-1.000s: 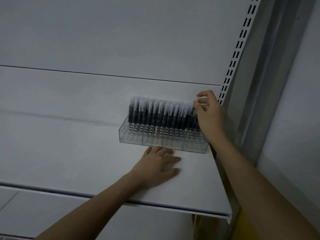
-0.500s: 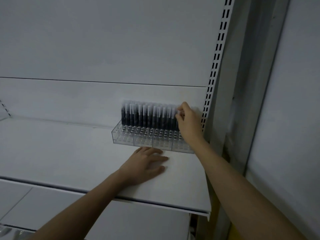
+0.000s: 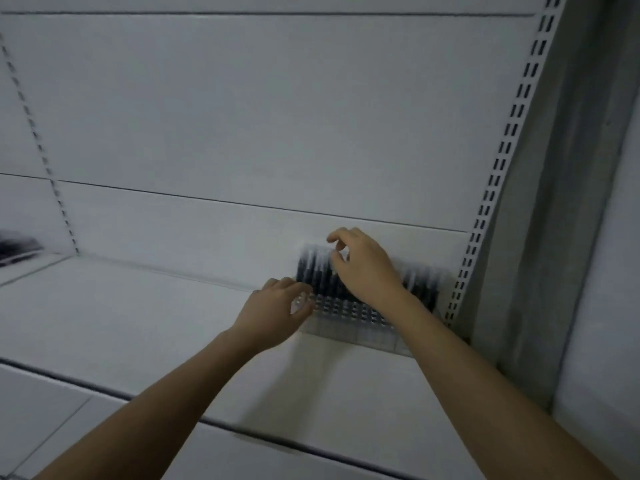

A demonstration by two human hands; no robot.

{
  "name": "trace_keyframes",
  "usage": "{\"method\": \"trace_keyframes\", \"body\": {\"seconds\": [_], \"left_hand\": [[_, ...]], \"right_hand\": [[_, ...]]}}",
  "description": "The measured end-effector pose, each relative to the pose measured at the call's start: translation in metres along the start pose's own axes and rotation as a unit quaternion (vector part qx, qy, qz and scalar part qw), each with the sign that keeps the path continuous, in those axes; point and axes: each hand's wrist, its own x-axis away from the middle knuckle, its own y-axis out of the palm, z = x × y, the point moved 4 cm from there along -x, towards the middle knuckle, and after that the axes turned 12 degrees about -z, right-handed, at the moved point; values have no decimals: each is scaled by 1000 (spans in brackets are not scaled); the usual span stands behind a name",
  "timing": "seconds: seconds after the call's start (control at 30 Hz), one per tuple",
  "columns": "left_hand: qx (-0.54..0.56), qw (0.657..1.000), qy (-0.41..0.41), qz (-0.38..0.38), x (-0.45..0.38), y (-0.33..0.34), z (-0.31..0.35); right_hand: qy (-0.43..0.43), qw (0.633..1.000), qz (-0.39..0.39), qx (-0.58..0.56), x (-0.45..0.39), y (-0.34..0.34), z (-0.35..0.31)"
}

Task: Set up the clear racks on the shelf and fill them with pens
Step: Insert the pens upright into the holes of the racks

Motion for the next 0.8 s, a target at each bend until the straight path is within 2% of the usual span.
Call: {"method": "trace_keyframes", "body": {"seconds": [0.1,0.2,0.43,0.6,0.8], "left_hand": [[-24,995,-88,-36,14,-33,-63],[-26,988,-147,-38,45,-64,-135],[-15,956,-290,-46,145,-135,-296],[-13,935,-354,-19,201,-175,-386],[11,926,-376,-6,227,-182,-468]], "right_hand": [[-5,997,-70,9,-34,40,-51],[-17,991,-129,16,-68,88,-108],[-49,974,-219,5,-141,198,-251],[-64,962,-265,-17,-181,273,-329],[-47,948,-314,13,-229,355,-366]]}}
